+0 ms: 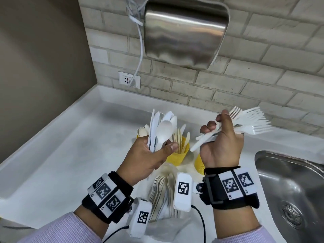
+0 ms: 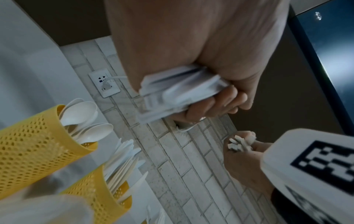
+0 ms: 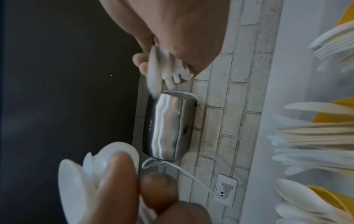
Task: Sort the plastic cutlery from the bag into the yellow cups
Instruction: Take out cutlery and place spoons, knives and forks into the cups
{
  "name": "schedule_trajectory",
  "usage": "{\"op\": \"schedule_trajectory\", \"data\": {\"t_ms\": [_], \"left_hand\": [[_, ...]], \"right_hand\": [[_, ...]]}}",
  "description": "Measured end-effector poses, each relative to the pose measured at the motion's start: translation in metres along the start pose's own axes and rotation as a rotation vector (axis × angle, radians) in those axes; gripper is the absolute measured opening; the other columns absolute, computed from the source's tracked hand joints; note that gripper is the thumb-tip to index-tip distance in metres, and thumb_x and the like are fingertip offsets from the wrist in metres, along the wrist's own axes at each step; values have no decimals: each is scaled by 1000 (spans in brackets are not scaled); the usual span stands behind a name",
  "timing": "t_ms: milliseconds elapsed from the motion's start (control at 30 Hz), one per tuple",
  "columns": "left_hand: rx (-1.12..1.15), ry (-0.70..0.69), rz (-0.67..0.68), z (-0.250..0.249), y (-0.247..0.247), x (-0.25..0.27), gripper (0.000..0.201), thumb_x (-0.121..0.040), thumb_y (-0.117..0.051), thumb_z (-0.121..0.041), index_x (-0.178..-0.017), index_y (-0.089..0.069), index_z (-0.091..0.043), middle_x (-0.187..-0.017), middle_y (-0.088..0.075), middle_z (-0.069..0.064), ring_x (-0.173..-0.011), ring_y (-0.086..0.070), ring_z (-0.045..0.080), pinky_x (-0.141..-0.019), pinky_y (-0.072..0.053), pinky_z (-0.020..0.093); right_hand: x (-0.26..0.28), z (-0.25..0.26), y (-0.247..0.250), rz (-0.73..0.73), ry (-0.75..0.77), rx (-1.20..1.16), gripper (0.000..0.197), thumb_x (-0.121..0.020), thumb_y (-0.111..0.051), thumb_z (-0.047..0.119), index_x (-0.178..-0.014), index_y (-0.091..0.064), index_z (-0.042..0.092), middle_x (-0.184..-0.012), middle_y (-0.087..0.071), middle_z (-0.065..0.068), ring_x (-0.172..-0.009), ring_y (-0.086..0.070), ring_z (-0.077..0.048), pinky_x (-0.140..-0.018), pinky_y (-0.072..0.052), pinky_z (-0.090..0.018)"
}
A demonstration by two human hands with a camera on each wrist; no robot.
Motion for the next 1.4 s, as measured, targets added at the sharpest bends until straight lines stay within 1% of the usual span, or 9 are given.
{"op": "schedule_trajectory", "data": {"t_ms": [167,267,500,600,733,833,1033,1233,1400], "left_hand": [[-18,32,-5,4,2,0,45,-91,-69,-40,-65,-56,-6,-57,-47,9,-51,-39,23,-51,-37,27],[-30,57,-11,5,3,-1,50,-91,-62,-46,-63,-59,-5,-54,-54,8,-48,-49,20,-54,-45,26],[238,259,-67,30,3,-5,45,-93,-60,-42,-122,-64,-7,-110,-78,15,-93,-76,38,-74,-65,38],[448,373,-69,42,0,-4,41,-100,-58,-35,-113,-61,3,-118,-73,23,-105,-73,42,-93,-60,48],[631,441,-45,43,-6,-5,40,-90,-69,-33,-112,-66,1,-103,-74,20,-86,-75,26,-76,-64,35],[661,439,-22,42,-8,-5,47,-79,-76,-33,-116,-76,-3,-123,-70,24,-101,-72,28,-85,-61,35],[696,489,12,43,-13,-3,39,-88,-63,-32,-118,-77,-13,-132,-67,16,-115,-67,27,-90,-60,37],[662,500,9,43,-18,1,42,-93,-60,-30,-130,-71,-13,-142,-59,24,-133,-57,36,-116,-41,49],[659,482,-69,41,-11,2,24,-95,-62,-20,-101,-72,1,-93,-73,19,-87,-74,28,-74,-64,34]], "right_hand": [[0,-16,-6,57,-76,-109,18,-99,-58,-2,-116,-57,5,-76,-54,-1,-55,-51,-11,-56,-51,-24],[3,-20,-11,106,-81,-113,4,-100,-59,6,-103,-60,8,-76,-52,-3,-56,-56,-15,-65,-57,-32],[28,-12,-38,284,142,361,27,-100,-64,28,-73,-65,29,-51,-35,3,-43,-32,-16,-49,-34,-30],[46,-9,-56,440,258,532,20,-94,-70,28,-76,-64,30,-57,-49,9,-48,-43,-14,-51,-35,-29],[64,-38,-66,604,197,634,13,-92,-72,5,-91,-68,17,-77,-73,11,-73,-70,-6,-70,-53,-20],[65,-54,-56,567,132,645,9,-91,-75,7,-96,-73,14,-89,-79,2,-88,-76,-15,-79,-58,-28],[68,-46,-53,495,145,578,11,-90,-75,13,-91,-71,3,-82,-77,1,-80,-75,-12,-72,-57,-23],[65,-45,-52,486,185,643,32,-91,-72,1,-73,-69,27,-71,-73,13,-72,-72,-2,-68,-54,-16],[57,-49,-39,456,147,738,2,-97,-67,13,-95,-66,15,-88,-68,20,-81,-63,14,-80,-43,-2]]}}
Point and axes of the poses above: each hand's wrist, its own x-axis away from the middle knuckle, its own y-axis out of the back of the hand, z = x × y, the point moved 10 cm from there along -x, towards the middle knuckle
